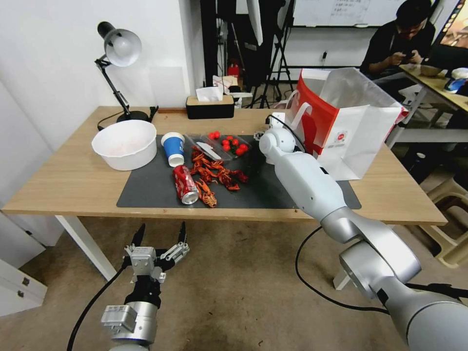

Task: Pick up the trash from the table and place it into the takeout bag.

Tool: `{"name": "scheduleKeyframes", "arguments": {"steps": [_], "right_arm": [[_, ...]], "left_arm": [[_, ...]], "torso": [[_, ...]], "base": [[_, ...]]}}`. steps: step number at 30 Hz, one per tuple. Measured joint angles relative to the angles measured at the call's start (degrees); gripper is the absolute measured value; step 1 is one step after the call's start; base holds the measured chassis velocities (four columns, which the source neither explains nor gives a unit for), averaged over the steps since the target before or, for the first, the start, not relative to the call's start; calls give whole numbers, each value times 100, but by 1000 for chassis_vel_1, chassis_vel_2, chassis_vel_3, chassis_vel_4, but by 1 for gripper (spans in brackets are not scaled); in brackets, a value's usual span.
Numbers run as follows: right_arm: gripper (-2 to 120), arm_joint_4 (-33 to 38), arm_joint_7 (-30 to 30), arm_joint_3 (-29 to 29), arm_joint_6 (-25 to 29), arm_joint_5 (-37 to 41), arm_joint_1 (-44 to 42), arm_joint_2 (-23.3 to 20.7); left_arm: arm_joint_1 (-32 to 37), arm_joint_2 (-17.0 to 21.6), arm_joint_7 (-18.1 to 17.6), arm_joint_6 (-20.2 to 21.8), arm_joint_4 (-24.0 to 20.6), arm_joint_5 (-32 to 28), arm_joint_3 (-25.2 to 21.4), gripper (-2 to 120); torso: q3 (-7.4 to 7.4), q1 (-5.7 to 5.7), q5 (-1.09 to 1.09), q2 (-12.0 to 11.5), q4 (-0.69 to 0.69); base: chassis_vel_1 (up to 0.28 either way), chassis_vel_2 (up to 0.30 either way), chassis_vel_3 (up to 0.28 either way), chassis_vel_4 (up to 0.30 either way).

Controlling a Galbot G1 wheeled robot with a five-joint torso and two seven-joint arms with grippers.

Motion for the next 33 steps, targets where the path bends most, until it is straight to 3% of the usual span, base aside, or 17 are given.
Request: {"name": "scheduleKeyframes", "arguments": {"steps": [21,28,30,32,33], "right_arm": [[100,-471,-424,180,-99,-39,57,38],[89,-561,-526,216,-91,-103,77,94],[80,-575,-536,220,-79,-114,80,105],[80,-576,-537,221,-78,-115,80,105],[73,-578,-539,221,-75,-117,81,107]], "left_arm": [[41,4,2,-8,-51,13,29,100],[38,21,2,-9,-51,10,20,100],[34,21,2,-9,-47,9,22,100],[34,21,2,-9,-46,9,22,100],[33,21,2,-9,-44,9,23,100]], "torso": [[0,0,0,0,0],[0,0,0,0,0],[0,0,0,0,0],[0,0,0,0,0],[0,0,0,0,0]], "base": [[0,0,0,0],[0,0,0,0],[0,0,0,0],[0,0,0,0],[0,0,0,0]]}}
